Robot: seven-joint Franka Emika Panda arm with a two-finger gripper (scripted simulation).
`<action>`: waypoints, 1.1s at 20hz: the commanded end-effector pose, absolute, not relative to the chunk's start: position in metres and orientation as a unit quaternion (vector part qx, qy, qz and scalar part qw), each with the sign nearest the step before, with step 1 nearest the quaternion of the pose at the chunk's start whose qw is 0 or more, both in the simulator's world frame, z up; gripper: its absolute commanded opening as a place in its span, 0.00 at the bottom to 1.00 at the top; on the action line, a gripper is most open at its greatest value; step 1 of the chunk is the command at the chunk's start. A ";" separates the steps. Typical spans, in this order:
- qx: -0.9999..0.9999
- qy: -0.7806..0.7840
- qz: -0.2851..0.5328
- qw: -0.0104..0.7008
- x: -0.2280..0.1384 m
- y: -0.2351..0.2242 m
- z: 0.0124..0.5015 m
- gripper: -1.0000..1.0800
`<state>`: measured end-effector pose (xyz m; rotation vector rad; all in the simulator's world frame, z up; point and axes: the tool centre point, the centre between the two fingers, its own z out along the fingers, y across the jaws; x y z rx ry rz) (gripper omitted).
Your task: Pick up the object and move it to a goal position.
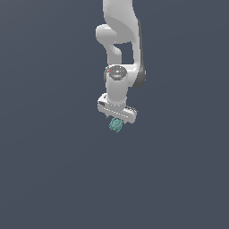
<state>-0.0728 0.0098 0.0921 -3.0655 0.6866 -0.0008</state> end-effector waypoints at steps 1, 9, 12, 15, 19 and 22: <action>-0.975 0.224 0.000 0.000 -0.075 0.010 0.090 0.96; -0.975 0.223 0.000 0.000 -0.075 0.010 0.079 0.96; -0.975 0.223 0.000 0.000 -0.076 0.010 0.064 0.96; -0.975 0.224 0.000 0.000 -0.076 0.010 0.050 0.96; -0.975 0.224 0.000 0.000 -0.076 0.010 0.041 0.96; -0.975 0.224 0.000 0.000 -0.075 0.010 0.040 0.00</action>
